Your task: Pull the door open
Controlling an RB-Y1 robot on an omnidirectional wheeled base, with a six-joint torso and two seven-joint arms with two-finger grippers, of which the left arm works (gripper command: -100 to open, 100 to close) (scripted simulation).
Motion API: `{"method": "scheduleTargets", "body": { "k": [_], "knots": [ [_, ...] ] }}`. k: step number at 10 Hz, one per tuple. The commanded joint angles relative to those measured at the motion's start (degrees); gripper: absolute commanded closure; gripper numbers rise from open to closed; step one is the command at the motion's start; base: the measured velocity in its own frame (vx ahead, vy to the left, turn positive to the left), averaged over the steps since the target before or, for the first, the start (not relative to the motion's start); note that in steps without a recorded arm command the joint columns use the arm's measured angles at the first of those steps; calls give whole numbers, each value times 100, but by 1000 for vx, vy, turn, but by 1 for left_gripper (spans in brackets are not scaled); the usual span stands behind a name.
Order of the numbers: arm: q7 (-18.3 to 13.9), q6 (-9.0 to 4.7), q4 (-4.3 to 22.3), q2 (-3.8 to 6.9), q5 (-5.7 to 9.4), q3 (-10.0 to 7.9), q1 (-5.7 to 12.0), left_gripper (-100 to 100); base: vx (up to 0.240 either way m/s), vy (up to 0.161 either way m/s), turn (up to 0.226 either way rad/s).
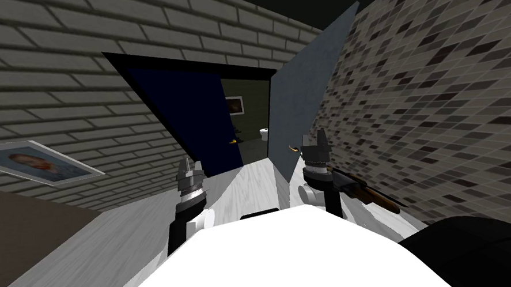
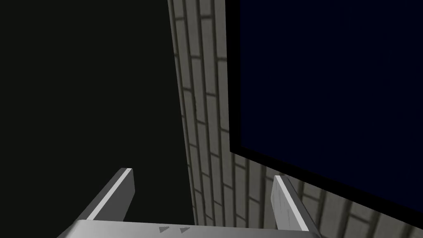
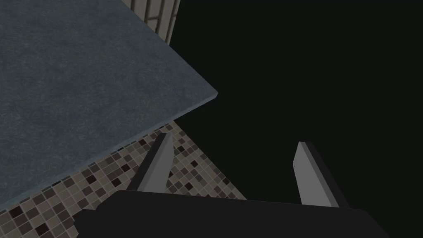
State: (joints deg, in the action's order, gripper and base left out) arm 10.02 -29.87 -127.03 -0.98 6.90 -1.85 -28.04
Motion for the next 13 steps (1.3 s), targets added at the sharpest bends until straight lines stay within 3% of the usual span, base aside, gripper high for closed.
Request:
{"method": "scheduleTargets", "body": {
  "k": [1,6,13],
  "knots": [
    [-36,-37,203,86,3,-27,51,-100,101,9,-25],
    [-140,-142,783,275,13,-106,197,-100,154,-1,-25],
    [-282,-285,1573,450,27,-212,396,-100,127,5,-22]
  ]
}}
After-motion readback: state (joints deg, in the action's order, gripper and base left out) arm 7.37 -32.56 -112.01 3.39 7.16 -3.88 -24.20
